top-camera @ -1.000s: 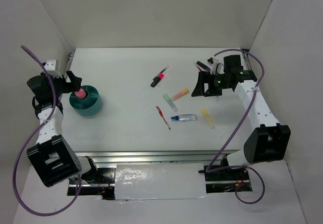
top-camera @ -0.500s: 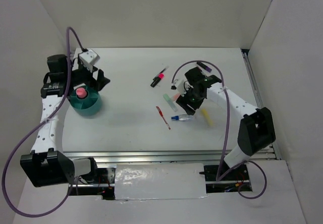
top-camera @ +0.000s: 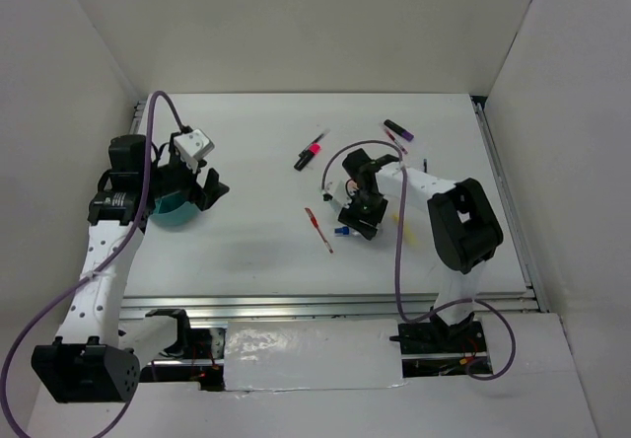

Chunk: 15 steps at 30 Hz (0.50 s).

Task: Sort the stationery into containers
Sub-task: Pick up the stationery from the center of the board.

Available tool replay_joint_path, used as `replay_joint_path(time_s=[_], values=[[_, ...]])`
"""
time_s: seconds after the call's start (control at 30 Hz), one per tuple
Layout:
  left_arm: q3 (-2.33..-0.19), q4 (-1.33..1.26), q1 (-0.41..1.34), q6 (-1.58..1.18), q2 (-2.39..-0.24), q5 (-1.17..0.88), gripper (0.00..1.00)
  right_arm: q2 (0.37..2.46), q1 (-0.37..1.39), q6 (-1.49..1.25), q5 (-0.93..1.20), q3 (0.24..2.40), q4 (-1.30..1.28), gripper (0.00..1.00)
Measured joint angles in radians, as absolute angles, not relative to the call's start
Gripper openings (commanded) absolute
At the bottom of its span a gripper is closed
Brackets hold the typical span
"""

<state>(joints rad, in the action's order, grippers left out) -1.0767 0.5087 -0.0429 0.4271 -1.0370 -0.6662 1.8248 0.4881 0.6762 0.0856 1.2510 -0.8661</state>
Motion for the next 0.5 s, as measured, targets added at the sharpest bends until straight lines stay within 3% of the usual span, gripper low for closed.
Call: replay_joint_path(time_s=[0.13, 0.23, 0.33, 0.37, 0.5], values=[[-1.073, 0.502, -0.043, 0.397, -1.044, -0.667, 0.92, 1.850, 0.509, 0.694, 0.078, 1.223, -0.846, 0.59], [-1.053, 0.480, -0.043, 0.370, -1.038, -0.668, 0.92, 1.849, 0.521, 0.716, 0.071, 1.194, -0.830, 0.45], [-1.016, 0.451, -0.043, 0.343, -1.015, -0.668, 0.92, 1.819, 0.532, 0.746, 0.051, 1.147, -0.799, 0.21], [-1.005, 0.445, -0.043, 0.333, -1.004, -0.668, 0.92, 1.803, 0.535, 0.757, 0.049, 1.128, -0.793, 0.04], [-0.997, 0.432, -0.044, 0.249, -0.968, -0.666, 0.94, 1.744, 0.544, 0.774, 0.066, 1.103, -0.824, 0.00]])
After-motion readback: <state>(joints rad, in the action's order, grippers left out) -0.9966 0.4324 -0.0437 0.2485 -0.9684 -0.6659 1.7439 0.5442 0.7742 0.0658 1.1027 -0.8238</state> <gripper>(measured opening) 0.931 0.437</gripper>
